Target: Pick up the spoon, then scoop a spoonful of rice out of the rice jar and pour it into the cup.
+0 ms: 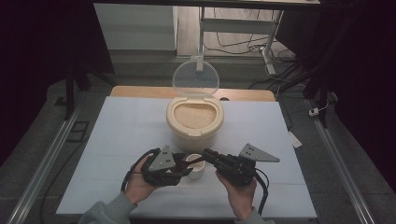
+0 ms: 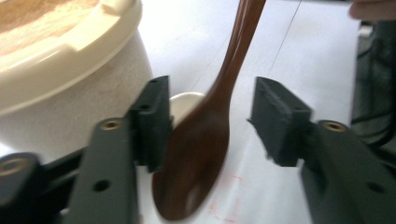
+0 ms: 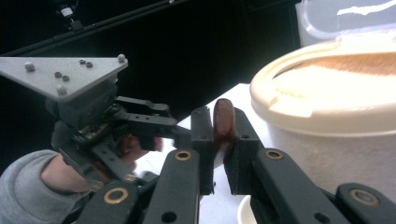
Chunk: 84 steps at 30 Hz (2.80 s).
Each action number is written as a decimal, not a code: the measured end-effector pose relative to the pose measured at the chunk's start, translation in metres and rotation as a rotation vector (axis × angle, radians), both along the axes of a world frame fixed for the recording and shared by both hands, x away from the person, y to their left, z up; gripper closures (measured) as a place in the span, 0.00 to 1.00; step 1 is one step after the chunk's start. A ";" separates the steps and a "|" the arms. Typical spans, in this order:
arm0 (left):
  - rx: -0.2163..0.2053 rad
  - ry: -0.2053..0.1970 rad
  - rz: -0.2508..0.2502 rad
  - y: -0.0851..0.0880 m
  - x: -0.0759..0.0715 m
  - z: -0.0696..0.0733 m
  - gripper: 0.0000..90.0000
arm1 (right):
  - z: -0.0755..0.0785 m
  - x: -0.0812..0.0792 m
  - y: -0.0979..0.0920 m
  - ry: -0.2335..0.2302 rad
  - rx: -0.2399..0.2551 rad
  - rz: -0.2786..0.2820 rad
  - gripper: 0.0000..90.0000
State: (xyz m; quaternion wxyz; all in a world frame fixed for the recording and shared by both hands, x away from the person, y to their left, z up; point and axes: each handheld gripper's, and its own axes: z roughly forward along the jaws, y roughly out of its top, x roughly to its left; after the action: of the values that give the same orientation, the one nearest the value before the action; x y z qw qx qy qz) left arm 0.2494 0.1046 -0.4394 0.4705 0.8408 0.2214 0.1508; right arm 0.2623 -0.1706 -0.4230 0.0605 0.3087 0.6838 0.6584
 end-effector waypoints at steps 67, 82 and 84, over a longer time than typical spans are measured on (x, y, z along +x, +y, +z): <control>-0.017 0.243 0.257 0.130 -0.016 -0.059 0.14 | 0.067 0.076 -0.038 -0.112 0.026 -0.219 0.93; -0.018 0.252 0.256 0.130 -0.016 -0.059 0.14 | 0.077 0.102 -0.023 -0.131 -0.128 -0.338 0.93; -0.016 0.250 0.253 0.130 -0.016 -0.059 0.14 | 0.078 0.103 -0.019 -0.140 -0.159 -0.359 0.93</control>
State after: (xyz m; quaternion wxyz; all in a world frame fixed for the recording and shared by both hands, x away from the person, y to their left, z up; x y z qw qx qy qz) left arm 0.2331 0.2348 -0.4985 0.4231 0.8147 0.3834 0.1012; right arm 0.3656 -0.1901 -0.3447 0.2484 0.3731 0.6617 0.6010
